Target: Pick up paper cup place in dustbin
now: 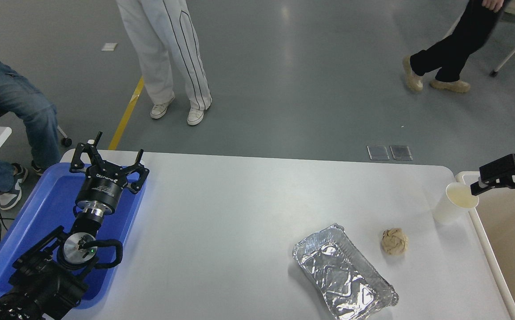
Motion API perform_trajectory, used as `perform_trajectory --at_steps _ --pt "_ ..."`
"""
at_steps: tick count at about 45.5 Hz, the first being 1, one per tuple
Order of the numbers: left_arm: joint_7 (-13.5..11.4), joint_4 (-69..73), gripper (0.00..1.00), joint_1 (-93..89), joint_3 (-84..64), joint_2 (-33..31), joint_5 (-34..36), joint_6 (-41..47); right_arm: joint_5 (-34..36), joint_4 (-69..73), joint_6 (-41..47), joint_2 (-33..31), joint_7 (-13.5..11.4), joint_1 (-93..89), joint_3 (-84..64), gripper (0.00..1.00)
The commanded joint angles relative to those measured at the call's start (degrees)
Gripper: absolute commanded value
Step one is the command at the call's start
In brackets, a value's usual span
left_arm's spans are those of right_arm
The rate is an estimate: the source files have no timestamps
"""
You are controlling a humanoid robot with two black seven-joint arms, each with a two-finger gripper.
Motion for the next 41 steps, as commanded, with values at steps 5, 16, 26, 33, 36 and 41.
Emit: perform_trajectory --at_steps 5,16,26,33,36,41 --pt "0.0 0.0 1.0 0.0 0.0 -0.1 0.0 0.1 -4.8 5.1 1.6 5.8 0.0 11.9 -2.6 1.0" --pt "-0.1 0.0 1.0 0.0 0.0 -0.1 0.0 0.1 -4.9 7.0 1.6 11.1 0.2 18.9 -1.7 1.0" --pt "-0.1 0.0 1.0 0.0 0.0 -0.1 0.0 0.1 -4.2 7.0 1.6 12.4 0.1 19.8 0.9 1.0" --pt "-0.1 0.0 1.0 0.0 0.0 -0.1 0.0 0.1 -2.1 6.8 1.6 12.4 0.1 19.3 4.4 1.0" --pt "-0.1 0.0 1.0 0.0 0.0 0.0 0.0 0.1 0.1 6.8 1.6 12.3 0.1 19.0 6.8 1.0" --pt "-0.1 0.0 1.0 0.0 0.0 -0.1 0.0 0.1 4.3 6.8 1.6 12.4 0.1 18.7 7.5 1.0"
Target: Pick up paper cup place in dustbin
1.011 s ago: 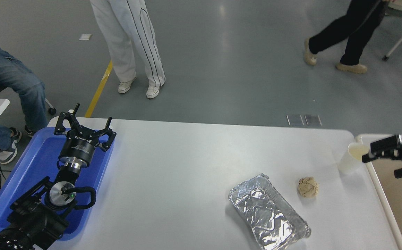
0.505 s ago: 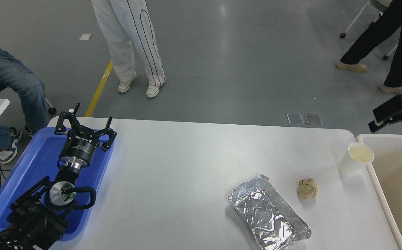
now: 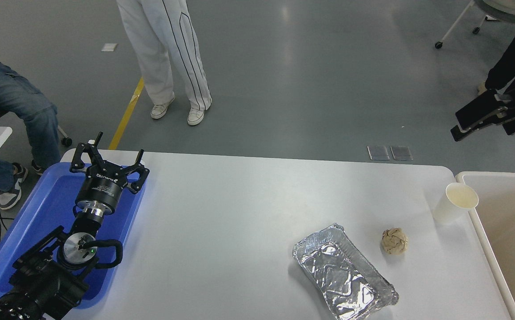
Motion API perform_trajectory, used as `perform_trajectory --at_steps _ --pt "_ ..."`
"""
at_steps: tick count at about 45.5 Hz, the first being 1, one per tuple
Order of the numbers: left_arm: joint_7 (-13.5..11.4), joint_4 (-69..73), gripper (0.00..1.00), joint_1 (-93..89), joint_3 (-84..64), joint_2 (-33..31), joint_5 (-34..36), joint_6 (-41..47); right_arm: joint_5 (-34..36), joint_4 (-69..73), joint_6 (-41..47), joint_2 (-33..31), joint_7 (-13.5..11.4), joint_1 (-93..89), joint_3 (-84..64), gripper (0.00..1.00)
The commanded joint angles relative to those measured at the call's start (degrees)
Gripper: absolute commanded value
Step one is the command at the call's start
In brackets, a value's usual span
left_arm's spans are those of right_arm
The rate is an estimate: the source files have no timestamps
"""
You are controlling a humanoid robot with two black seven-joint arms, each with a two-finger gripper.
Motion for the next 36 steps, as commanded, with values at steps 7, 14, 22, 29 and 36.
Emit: perform_trajectory --at_steps 7,14,22,29,36 --pt "0.0 0.0 1.0 0.0 0.0 0.0 0.0 0.0 8.4 0.1 0.0 0.9 0.0 -1.0 3.3 1.0" --pt "0.1 -0.1 1.0 0.0 0.0 0.1 0.0 0.0 8.4 -0.4 0.0 1.7 0.0 -2.8 2.9 1.0" --pt "0.1 0.0 1.0 0.0 0.0 0.1 0.1 0.0 4.0 -0.3 0.0 3.8 -1.4 -7.8 3.6 1.0" --pt "0.1 -0.1 1.0 -0.1 0.0 0.1 0.1 -0.1 -3.2 -0.5 -2.0 4.6 -5.5 -9.8 4.0 1.0" --pt "0.1 -0.1 1.0 0.0 0.0 0.1 0.0 -0.1 -3.3 -3.8 -7.2 4.7 -8.1 -15.6 3.1 1.0"
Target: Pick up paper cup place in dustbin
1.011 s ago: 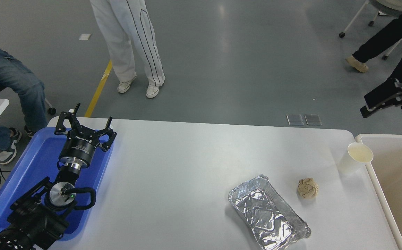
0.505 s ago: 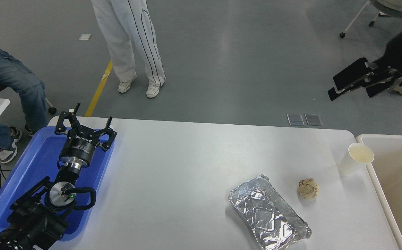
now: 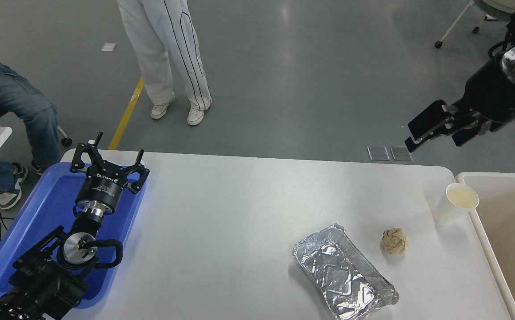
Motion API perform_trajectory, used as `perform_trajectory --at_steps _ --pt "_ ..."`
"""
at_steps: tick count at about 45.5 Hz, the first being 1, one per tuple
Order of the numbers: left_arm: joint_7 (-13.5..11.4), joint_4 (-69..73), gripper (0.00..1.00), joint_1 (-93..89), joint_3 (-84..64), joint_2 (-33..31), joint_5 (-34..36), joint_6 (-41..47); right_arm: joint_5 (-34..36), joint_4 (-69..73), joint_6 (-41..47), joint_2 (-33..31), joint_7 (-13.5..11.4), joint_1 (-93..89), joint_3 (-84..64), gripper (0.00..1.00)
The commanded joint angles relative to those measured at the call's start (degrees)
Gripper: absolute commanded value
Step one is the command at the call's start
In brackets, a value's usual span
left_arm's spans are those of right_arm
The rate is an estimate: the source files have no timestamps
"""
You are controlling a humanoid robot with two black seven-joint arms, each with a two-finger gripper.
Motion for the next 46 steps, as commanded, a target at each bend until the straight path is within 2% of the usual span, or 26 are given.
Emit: perform_trajectory --at_steps 1,4,11,16,27,46 --pt "0.0 0.0 1.0 0.0 0.0 0.0 0.0 -0.1 -2.7 -2.7 -4.9 0.8 -4.0 -6.8 -0.5 1.0" --pt "0.0 0.0 1.0 0.0 0.0 0.0 -0.1 -0.1 -1.4 -2.7 -5.2 0.5 -4.1 -7.4 -0.5 1.0" --pt "0.0 0.1 1.0 0.0 0.0 0.0 0.0 -0.1 9.9 -2.7 -5.5 -0.9 -4.0 -7.8 -2.2 1.0" --pt "0.0 0.0 1.0 0.0 0.0 0.0 0.0 -0.1 13.8 -2.7 -8.7 -1.4 -4.0 -8.3 -3.5 1.0" --pt "0.0 0.0 1.0 0.0 0.0 0.0 0.0 -0.1 12.7 -3.3 -20.7 -2.7 -4.2 -12.8 -3.7 1.0" --pt "0.0 0.0 1.0 0.0 0.0 0.0 -0.1 -0.1 13.6 -12.8 -22.3 -4.8 -4.2 -27.7 -3.2 1.0"
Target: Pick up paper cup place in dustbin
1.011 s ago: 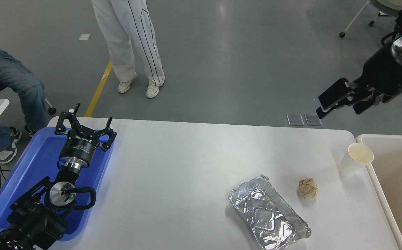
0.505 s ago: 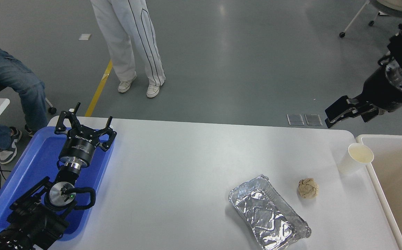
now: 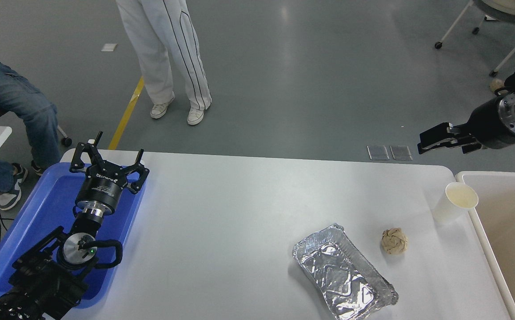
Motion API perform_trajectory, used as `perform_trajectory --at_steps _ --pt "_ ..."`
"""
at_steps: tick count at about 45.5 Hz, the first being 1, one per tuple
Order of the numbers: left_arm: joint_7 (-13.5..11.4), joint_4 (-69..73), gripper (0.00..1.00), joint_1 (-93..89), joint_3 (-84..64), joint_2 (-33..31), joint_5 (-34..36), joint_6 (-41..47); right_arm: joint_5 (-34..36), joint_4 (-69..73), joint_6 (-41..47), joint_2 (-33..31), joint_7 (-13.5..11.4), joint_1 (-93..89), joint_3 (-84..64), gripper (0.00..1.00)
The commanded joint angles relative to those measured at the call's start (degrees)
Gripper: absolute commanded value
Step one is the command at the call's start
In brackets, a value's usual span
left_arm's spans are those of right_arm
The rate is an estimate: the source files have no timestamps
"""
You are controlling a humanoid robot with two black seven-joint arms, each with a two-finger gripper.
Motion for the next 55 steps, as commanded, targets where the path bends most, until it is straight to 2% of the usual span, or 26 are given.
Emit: perform_trajectory --at_steps 1,20,41,48,55 --pt "0.0 0.0 1.0 0.0 0.0 0.0 0.0 0.0 0.4 -4.5 -1.9 -1.9 0.0 -8.0 0.3 1.0" --pt "0.0 0.0 1.0 0.0 0.0 0.0 0.0 0.0 -0.3 -19.9 -4.1 -4.4 -0.1 -24.4 12.4 1.0" --pt "0.0 0.1 1.0 0.0 0.0 0.0 0.0 0.0 -0.1 -28.3 -7.5 -5.6 -0.2 -33.7 14.8 1.0" --pt "0.0 0.0 1.0 0.0 0.0 0.0 0.0 0.0 -0.1 -31.1 -10.2 -5.6 -2.0 -39.6 21.9 1.0" --pt "0.0 0.0 1.0 0.0 0.0 0.0 0.0 -0.1 -0.4 -31.1 -10.2 -5.7 -2.1 -42.2 23.9 1.0"
